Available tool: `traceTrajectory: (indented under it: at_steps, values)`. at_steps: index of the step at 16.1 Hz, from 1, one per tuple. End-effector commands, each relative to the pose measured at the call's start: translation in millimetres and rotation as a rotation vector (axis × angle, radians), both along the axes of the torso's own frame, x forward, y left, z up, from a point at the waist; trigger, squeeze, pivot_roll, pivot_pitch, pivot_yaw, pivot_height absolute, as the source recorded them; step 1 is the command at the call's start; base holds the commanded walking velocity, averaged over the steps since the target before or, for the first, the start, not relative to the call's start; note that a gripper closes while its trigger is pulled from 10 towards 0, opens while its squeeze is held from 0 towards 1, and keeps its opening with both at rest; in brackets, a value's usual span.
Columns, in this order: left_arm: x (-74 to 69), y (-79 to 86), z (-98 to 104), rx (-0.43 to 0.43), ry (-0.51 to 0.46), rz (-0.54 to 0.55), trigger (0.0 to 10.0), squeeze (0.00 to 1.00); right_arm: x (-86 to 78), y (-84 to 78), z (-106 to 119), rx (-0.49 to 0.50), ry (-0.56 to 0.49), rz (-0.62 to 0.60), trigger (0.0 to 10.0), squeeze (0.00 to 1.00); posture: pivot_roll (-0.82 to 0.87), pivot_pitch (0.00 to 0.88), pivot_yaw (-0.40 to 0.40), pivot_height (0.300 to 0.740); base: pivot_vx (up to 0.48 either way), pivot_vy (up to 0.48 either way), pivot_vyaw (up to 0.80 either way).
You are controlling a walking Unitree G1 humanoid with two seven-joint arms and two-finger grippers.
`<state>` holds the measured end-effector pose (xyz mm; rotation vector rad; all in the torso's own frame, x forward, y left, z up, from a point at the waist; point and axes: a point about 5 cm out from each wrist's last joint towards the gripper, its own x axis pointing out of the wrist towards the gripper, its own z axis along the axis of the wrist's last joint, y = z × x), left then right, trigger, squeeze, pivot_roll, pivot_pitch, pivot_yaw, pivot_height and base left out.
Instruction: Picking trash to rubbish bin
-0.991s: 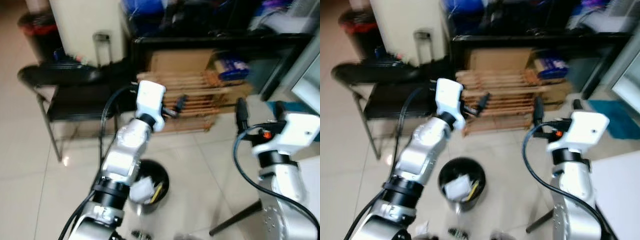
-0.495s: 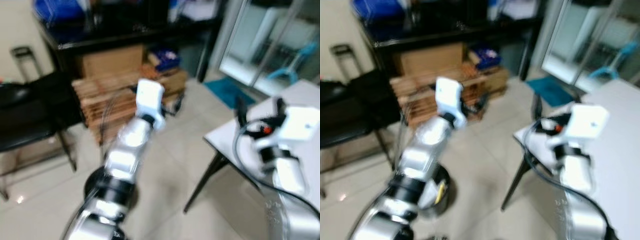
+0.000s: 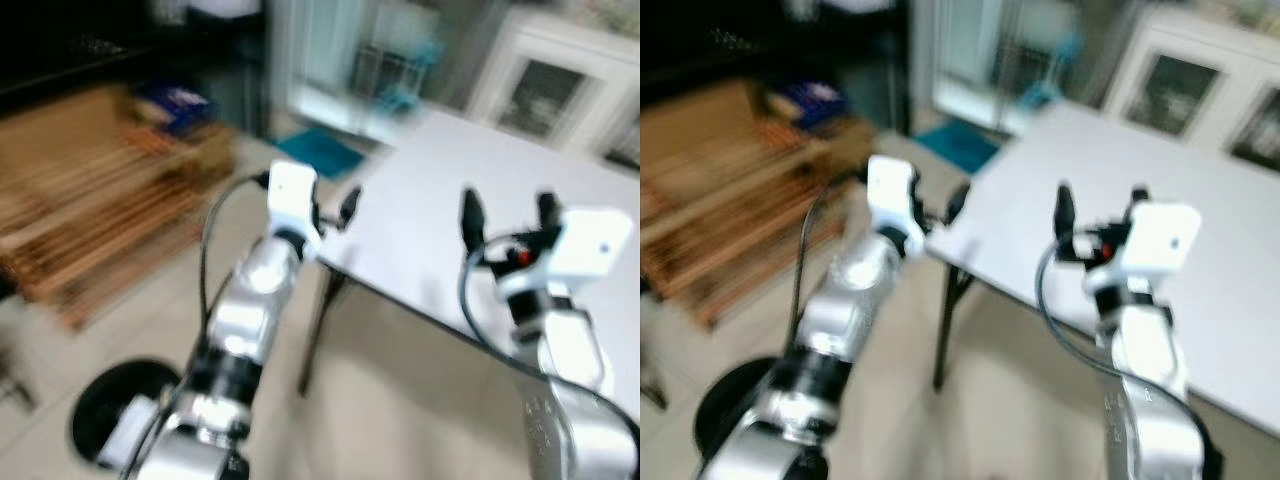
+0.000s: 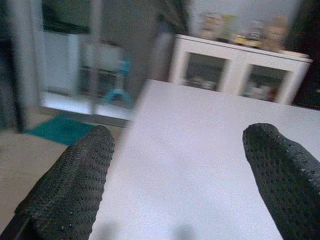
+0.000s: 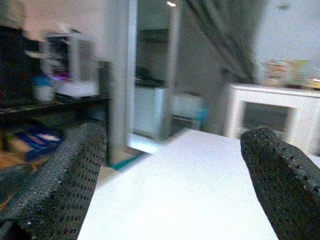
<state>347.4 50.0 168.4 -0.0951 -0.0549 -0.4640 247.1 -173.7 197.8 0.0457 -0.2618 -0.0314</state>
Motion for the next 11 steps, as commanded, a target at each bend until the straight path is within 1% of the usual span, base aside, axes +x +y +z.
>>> traceTrajectory:
  at_steps: [1, 5, 6, 7, 11]
  values:
    - [2.4, -2.3, 7.0, 0.016, -0.029, -0.006, 10.0, 0.00, 2.0, 2.8, 3.7, -0.001, -0.010, 0.003, 10.0, 0.00, 0.10, 0.026, -0.066, 0.740, 0.000, 0.000, -0.80]
    - [3.9, -3.0, 7.3, 0.023, -0.036, -0.006, 10.0, 0.00, 5.2, 4.7, 7.8, -0.006, -0.025, 0.008, 10.0, 0.00, 0.10, 0.022, -0.059, 0.740, 0.000, 0.000, -0.78]
    - [3.8, -3.4, 7.0, 0.024, -0.037, -0.009, 10.0, 0.00, 5.3, 5.2, 8.3, -0.006, -0.029, 0.011, 10.0, 0.00, 0.10, 0.024, -0.059, 0.740, 0.000, 0.000, 0.00]
    - [3.7, -4.0, 7.2, 0.026, -0.039, -0.013, 10.0, 0.00, 5.1, 5.7, 8.6, -0.006, -0.031, 0.012, 10.0, 0.00, 0.10, 0.025, -0.060, 0.740, 0.000, -0.315, 0.00]
    - [4.7, -2.0, 5.2, 0.036, -0.035, -0.004, 10.0, 0.00, 4.3, 9.1, 5.9, 0.000, -0.021, 0.018, 10.0, 0.00, 0.10, 0.030, -0.063, 0.740, 0.000, -0.417, 0.00]
